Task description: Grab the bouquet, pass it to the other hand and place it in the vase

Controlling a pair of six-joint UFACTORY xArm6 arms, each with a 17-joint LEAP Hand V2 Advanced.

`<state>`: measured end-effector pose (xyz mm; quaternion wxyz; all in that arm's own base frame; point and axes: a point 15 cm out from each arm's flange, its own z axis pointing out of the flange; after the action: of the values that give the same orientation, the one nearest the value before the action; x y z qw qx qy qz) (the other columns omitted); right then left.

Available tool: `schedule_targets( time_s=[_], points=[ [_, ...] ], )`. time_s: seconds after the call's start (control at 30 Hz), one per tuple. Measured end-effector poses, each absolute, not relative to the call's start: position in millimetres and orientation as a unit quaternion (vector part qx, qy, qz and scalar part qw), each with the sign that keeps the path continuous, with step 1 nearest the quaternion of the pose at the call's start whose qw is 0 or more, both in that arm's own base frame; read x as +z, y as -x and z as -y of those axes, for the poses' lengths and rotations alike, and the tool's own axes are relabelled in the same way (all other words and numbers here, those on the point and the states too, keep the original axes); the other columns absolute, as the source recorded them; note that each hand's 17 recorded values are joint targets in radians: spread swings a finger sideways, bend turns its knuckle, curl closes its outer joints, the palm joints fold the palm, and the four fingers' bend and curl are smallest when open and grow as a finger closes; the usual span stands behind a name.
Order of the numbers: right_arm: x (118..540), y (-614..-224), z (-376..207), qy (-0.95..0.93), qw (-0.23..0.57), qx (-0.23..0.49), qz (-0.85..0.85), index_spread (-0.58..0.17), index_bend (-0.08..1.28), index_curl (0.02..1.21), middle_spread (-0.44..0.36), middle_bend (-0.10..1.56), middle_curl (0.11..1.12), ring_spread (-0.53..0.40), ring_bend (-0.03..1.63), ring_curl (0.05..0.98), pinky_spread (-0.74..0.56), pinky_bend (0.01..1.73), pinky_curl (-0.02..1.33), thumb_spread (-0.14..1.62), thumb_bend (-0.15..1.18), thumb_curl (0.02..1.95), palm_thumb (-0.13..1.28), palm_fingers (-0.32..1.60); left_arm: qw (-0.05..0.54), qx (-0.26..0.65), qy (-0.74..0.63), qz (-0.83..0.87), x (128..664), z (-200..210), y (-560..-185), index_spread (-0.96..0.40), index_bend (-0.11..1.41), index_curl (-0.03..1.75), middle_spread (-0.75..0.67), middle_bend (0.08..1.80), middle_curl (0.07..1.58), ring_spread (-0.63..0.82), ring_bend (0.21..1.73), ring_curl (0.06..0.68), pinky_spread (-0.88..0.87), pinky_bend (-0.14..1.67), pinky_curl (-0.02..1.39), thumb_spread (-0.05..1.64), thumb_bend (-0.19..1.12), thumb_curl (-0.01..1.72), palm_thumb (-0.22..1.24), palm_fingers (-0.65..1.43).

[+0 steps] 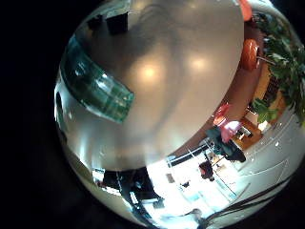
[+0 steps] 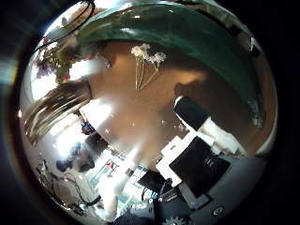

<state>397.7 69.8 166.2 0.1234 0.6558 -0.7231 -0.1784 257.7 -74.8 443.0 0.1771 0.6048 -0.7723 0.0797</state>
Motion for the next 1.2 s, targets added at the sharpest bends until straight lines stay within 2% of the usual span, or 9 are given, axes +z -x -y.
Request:
schedule_targets(
  time_s=[0.23,0.3,0.47,0.57,0.73,0.87,1.07,1.2],
  points=[
    [161.9,-394.1,-60.3,-0.659,0.154,-0.156,0.719,-0.361,0.28,0.60,-0.207,0.76,0.73,-0.271,1.22,0.556,-0.43,1.01,0.52,0.99,-0.01,0.50,0.82,0.77,0.177,0.079,-0.605,0.772,442.7,75.2,-258.2,0.10,0.18,0.37,0.33,0.20,0.37,0.50,0.51,0.176,0.48,0.19,0.28,1.14,-0.02,0.28,0.17,0.25],
    [161.1,-394.2,-54.6,-0.664,0.168,-0.140,0.715,-0.426,0.41,0.68,-0.245,0.80,0.77,-0.277,1.24,0.568,-0.44,1.08,0.55,0.97,-0.01,0.51,0.87,0.96,0.177,0.080,-0.606,0.772,442.7,74.8,-258.4,0.10,0.18,0.37,0.33,0.20,0.37,0.50,0.51,0.176,0.48,0.19,0.28,1.14,-0.02,0.28,0.17,0.25],
    [163.5,-398.6,-52.5,-0.666,0.174,-0.115,0.716,-0.479,0.64,0.87,-0.286,0.92,0.89,-0.271,1.27,0.625,-0.38,1.23,0.64,0.92,-0.01,0.54,0.95,1.10,0.176,0.080,-0.605,0.772,443.7,74.8,-258.4,0.10,0.18,0.37,0.33,0.20,0.38,0.50,0.51,0.176,0.48,0.19,0.28,1.14,-0.02,0.28,0.17,0.25],
    [173.4,-412.0,-52.5,-0.670,0.151,-0.090,0.721,-0.478,0.80,0.97,-0.289,1.03,0.96,-0.267,1.29,0.662,-0.33,1.28,0.69,0.89,0.01,0.57,1.03,1.14,0.175,0.081,-0.605,0.773,444.5,74.6,-258.4,0.10,0.18,0.37,0.33,0.20,0.38,0.50,0.50,0.176,0.48,0.19,0.28,1.14,-0.02,0.28,0.17,0.24],
    [212.4,-429.3,-52.3,-0.679,0.094,-0.050,0.726,-0.446,0.94,1.06,-0.274,1.14,1.01,-0.253,1.34,0.706,-0.27,1.32,0.74,0.89,0.04,0.64,1.14,1.13,0.176,0.081,-0.606,0.772,443.9,73.7,-257.6,0.10,0.18,0.37,0.33,0.20,0.38,0.50,0.50,0.177,0.48,0.19,0.28,1.14,-0.02,0.28,0.17,0.24],
    [244.3,-438.2,-44.9,-0.680,0.053,-0.022,0.731,-0.422,0.99,1.08,-0.256,1.19,1.03,-0.238,1.37,0.731,-0.23,1.33,0.78,0.90,0.05,0.68,1.17,1.11,0.175,0.080,-0.607,0.771,444.7,71.6,-258.0,0.10,0.18,0.37,0.33,0.20,0.38,0.50,0.50,0.178,0.48,0.19,0.28,1.14,-0.02,0.28,0.17,0.24],
    [305.6,-450.1,0.8,-0.662,-0.027,0.024,0.749,-0.380,1.04,1.10,-0.224,1.24,1.02,-0.220,1.40,0.758,-0.19,1.32,0.84,0.90,0.06,0.76,1.20,1.10,0.169,0.083,-0.610,0.769,449.6,69.2,-260.2,0.10,0.18,0.37,0.33,0.20,0.38,0.50,0.50,0.178,0.48,0.19,0.28,1.14,-0.02,0.28,0.17,0.24],
    [332.8,-447.9,8.1,-0.646,-0.103,0.015,0.756,-0.357,1.06,1.10,-0.207,1.27,1.01,-0.213,1.41,0.767,-0.18,1.30,0.87,0.89,0.06,0.80,1.22,1.11,0.169,0.085,-0.612,0.768,451.2,69.4,-261.3,0.10,0.18,0.37,0.33,0.20,0.38,0.50,0.50,0.179,0.48,0.19,0.28,1.14,-0.02,0.28,0.17,0.24]
  ],
)
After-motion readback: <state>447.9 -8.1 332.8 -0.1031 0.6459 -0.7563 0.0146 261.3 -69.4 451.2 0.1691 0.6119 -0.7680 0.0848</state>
